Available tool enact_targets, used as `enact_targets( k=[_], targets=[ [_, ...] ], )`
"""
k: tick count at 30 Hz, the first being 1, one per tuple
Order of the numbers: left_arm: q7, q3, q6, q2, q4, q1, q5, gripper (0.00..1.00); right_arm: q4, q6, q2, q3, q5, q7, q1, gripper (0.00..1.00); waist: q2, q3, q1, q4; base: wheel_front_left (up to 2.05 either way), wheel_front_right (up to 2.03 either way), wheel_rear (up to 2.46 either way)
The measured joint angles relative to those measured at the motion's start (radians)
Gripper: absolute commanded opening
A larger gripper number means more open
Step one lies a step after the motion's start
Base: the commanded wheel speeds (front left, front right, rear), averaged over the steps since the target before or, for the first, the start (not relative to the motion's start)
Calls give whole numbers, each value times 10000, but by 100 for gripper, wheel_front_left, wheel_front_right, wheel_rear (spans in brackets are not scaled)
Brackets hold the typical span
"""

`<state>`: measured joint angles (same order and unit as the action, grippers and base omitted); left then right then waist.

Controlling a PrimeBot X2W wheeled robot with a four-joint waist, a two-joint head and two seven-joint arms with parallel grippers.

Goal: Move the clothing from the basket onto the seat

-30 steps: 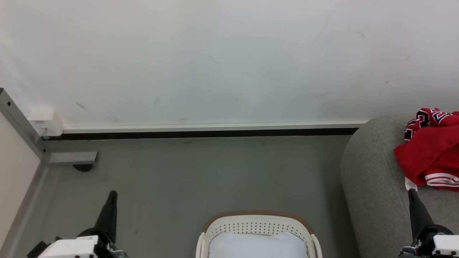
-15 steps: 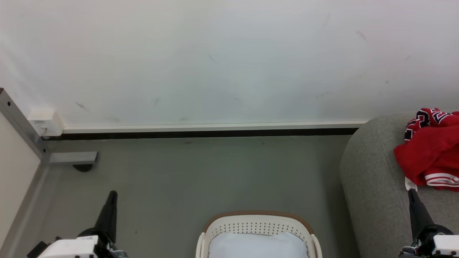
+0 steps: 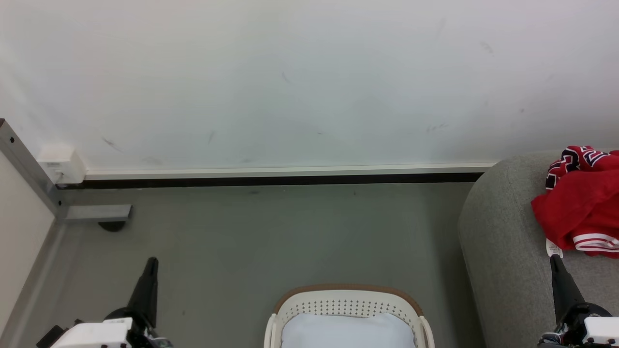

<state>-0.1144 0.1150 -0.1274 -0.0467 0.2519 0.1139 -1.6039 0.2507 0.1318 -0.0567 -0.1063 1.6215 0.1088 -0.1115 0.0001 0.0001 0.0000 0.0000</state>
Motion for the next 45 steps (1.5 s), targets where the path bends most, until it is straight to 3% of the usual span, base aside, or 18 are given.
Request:
enact_targets(
  k=[45],
  targets=[
    [0, 0, 0, 0, 0, 1, -2, 0, 0, 0, 17, -19, -12, 4, -1, 0, 0, 0, 0, 0, 0, 0, 0]
  ],
)
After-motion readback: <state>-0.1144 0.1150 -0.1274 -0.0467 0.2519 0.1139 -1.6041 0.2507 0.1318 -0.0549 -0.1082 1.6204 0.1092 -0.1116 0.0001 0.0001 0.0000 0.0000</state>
